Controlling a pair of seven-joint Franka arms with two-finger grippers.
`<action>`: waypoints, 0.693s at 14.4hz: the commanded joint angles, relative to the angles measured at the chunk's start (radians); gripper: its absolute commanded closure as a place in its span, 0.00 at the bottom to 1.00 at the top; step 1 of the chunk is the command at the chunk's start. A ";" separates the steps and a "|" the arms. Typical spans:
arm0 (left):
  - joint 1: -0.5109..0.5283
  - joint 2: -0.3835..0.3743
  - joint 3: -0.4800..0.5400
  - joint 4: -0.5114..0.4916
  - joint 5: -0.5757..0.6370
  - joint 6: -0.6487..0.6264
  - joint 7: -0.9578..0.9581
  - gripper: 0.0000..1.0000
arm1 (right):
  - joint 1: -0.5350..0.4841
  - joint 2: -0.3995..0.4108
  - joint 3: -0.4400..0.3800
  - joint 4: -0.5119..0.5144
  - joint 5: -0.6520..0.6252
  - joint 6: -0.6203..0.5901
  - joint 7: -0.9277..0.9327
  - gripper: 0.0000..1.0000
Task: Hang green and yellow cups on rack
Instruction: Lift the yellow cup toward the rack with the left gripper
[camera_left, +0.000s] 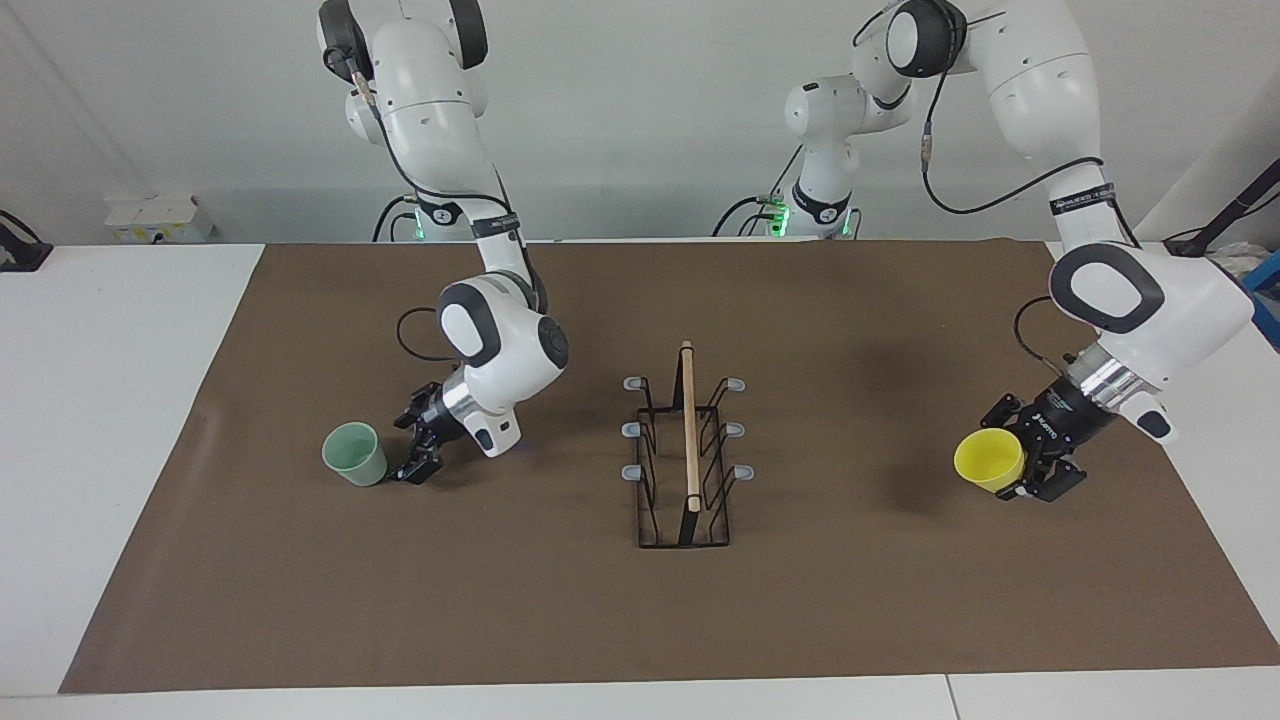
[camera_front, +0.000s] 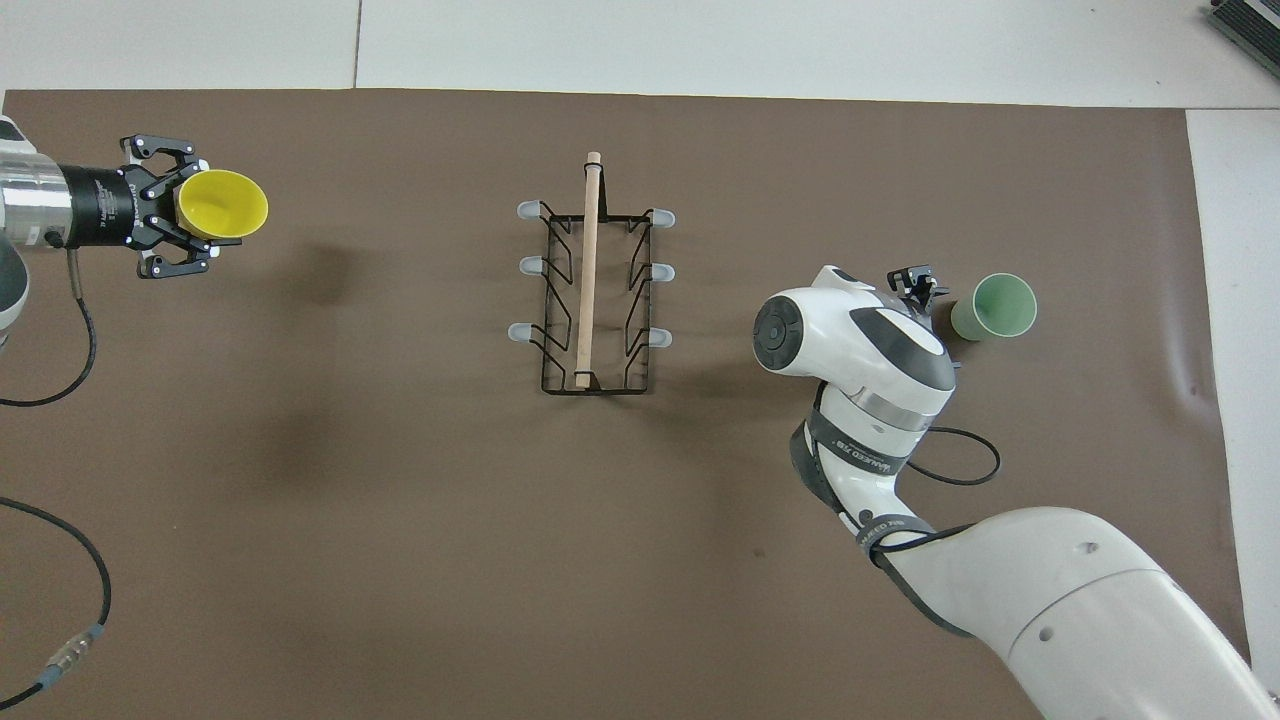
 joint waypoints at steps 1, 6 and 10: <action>-0.062 -0.073 0.018 -0.024 0.123 0.036 0.005 1.00 | -0.031 -0.030 0.007 -0.062 -0.089 0.045 0.019 0.00; -0.187 -0.222 0.018 -0.088 0.347 -0.001 -0.024 1.00 | -0.053 -0.042 0.007 -0.104 -0.232 0.078 0.018 0.00; -0.289 -0.312 0.017 -0.122 0.529 -0.039 -0.026 1.00 | -0.089 -0.044 0.007 -0.132 -0.335 0.114 0.019 0.00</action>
